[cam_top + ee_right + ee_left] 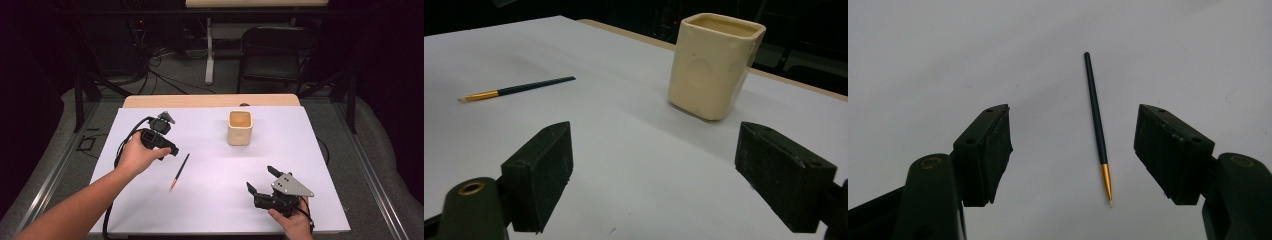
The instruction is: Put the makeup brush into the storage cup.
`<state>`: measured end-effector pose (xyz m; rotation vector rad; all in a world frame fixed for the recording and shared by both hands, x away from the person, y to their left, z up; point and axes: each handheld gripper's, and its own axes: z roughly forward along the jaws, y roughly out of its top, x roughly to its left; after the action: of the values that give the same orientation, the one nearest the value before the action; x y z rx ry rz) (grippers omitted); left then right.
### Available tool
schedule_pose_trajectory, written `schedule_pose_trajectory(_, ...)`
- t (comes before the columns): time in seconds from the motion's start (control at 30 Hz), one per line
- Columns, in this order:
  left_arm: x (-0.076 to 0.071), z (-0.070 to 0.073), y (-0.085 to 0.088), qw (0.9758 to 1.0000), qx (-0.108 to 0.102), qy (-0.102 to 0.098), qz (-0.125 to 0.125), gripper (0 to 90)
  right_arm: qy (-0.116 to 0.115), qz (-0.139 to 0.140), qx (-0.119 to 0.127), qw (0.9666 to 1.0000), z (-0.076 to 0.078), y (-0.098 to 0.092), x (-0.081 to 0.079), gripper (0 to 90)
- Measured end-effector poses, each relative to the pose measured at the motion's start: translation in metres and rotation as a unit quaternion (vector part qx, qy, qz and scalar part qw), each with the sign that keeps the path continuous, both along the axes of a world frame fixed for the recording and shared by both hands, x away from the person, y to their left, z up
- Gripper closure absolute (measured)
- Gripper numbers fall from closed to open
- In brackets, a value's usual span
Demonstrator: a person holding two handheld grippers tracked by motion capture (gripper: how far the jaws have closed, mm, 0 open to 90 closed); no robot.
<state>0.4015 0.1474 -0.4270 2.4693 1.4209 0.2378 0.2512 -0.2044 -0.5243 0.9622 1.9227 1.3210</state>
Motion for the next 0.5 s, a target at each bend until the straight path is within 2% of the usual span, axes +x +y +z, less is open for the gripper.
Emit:
schedule_pose_trajectory(0.3,0.002,-0.007,-0.007,0.9997,0.005,0.016,-0.016,31.4,0.001,0.003,-0.003,1.0000,-0.001,0.001,0.000,15.3)
schedule_pose_trajectory(0.5,0.001,-0.013,-0.011,0.9998,0.008,0.012,-0.014,31.9,0.002,0.004,-0.003,1.0000,-0.001,0.001,0.000,15.3)
